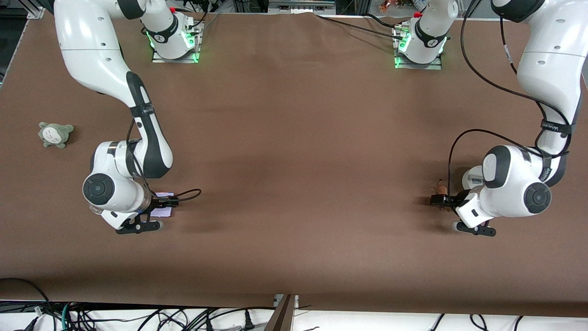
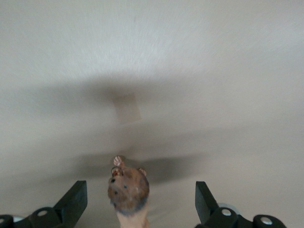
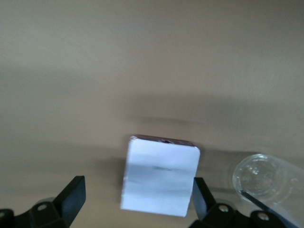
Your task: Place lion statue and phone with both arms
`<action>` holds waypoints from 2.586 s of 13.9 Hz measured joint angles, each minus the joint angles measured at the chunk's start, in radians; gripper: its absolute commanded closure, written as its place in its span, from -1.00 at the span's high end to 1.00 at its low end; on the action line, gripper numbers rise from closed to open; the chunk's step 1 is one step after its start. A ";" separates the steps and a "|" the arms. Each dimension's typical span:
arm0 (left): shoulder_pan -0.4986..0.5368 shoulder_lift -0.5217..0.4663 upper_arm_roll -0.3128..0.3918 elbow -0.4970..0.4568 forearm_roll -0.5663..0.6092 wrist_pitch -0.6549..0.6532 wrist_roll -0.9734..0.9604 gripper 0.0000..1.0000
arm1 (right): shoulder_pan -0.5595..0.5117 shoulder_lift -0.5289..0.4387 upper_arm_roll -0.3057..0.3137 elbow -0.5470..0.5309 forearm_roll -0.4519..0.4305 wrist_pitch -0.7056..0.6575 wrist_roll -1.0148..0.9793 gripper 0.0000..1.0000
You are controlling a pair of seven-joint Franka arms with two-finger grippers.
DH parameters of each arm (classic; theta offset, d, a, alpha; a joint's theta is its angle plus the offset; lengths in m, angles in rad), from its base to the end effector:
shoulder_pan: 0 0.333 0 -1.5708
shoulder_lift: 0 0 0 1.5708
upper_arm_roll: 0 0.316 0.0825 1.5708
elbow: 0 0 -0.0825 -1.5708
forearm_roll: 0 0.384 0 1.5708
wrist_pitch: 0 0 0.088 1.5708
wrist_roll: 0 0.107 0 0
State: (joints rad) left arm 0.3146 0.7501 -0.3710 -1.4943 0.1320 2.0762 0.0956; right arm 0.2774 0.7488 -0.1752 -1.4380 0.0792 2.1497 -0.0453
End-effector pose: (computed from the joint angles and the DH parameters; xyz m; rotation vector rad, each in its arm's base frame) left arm 0.7004 0.0090 0.2388 2.9828 -0.2182 -0.1703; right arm 0.7144 0.1001 0.2494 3.0784 0.2279 -0.0369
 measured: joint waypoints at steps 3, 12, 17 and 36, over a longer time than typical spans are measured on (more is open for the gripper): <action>-0.023 -0.106 -0.008 0.003 0.000 -0.064 -0.001 1.00 | 0.018 -0.101 0.000 0.050 0.000 -0.124 0.000 1.00; -0.029 -0.360 -0.007 0.002 0.000 -0.264 -0.001 1.00 | 0.003 -0.391 -0.077 0.111 -0.005 -0.546 -0.001 1.00; -0.026 -0.499 -0.001 0.003 0.000 -0.346 0.000 1.00 | -0.045 -0.544 -0.079 0.042 -0.022 -0.633 -0.010 1.00; 0.093 -0.627 0.019 -0.007 -0.085 -0.465 -0.006 1.00 | -0.157 -0.640 0.043 -0.030 -0.065 -0.718 -0.013 1.00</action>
State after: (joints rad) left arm 0.4080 0.1231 -0.3525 -1.5015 0.0470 1.6116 0.0900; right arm 0.1207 0.1093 -0.1324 -1.4676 0.0141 1.4317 -0.0583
